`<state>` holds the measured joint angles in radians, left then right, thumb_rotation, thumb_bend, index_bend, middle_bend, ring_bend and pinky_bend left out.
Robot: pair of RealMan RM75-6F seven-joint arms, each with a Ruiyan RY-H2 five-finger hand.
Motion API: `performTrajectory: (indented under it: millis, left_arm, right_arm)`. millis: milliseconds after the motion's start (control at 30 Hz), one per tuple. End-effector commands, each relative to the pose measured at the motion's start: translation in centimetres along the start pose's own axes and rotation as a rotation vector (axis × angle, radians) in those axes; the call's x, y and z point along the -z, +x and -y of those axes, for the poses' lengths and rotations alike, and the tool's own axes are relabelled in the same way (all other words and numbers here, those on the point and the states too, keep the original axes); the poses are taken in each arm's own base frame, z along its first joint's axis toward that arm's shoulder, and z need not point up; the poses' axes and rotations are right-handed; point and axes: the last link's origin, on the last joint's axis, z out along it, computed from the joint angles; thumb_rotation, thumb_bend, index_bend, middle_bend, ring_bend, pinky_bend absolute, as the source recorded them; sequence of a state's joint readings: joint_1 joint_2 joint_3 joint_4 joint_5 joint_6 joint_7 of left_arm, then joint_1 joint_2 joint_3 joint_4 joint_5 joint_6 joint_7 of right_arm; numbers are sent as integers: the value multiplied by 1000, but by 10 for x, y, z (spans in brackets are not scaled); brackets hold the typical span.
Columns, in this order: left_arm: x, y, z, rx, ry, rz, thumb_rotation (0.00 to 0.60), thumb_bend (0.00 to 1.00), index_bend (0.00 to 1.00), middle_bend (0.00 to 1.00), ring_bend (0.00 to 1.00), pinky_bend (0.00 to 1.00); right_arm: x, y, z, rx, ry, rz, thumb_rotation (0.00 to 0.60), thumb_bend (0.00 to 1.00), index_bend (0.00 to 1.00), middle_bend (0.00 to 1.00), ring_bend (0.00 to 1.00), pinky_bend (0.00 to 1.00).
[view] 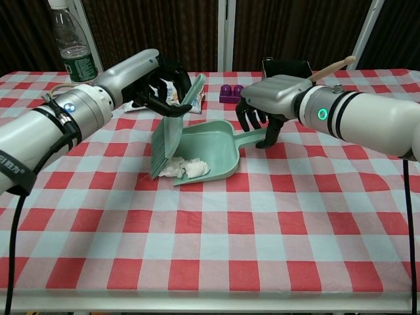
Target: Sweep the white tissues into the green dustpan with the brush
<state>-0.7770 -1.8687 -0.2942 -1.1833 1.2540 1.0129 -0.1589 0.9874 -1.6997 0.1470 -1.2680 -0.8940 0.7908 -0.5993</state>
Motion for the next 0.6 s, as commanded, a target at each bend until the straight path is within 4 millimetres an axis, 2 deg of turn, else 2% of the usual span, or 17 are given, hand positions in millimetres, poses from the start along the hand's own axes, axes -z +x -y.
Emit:
performTrajectory:
  millis: [33,433,600]
  left_arm:
    - [-4,-4,-7,23,-21,-5,600,486,554,539,698,918]
    - [-14,-21,-31,155,-60,22,600,486,554,539,687,918]
    - [-16,-20,-39,164,-83,9,600,486,554,539,685,918]
  right_arm:
    - [-3,1,3,-10,1,-1,600,564,691,589,418,385]
    - [-3,-6,4,-68,-10,0,600,569,695,594,418,385]
    - [-2,-10,2,-91,-16,1,600,570,695,594,418,385]
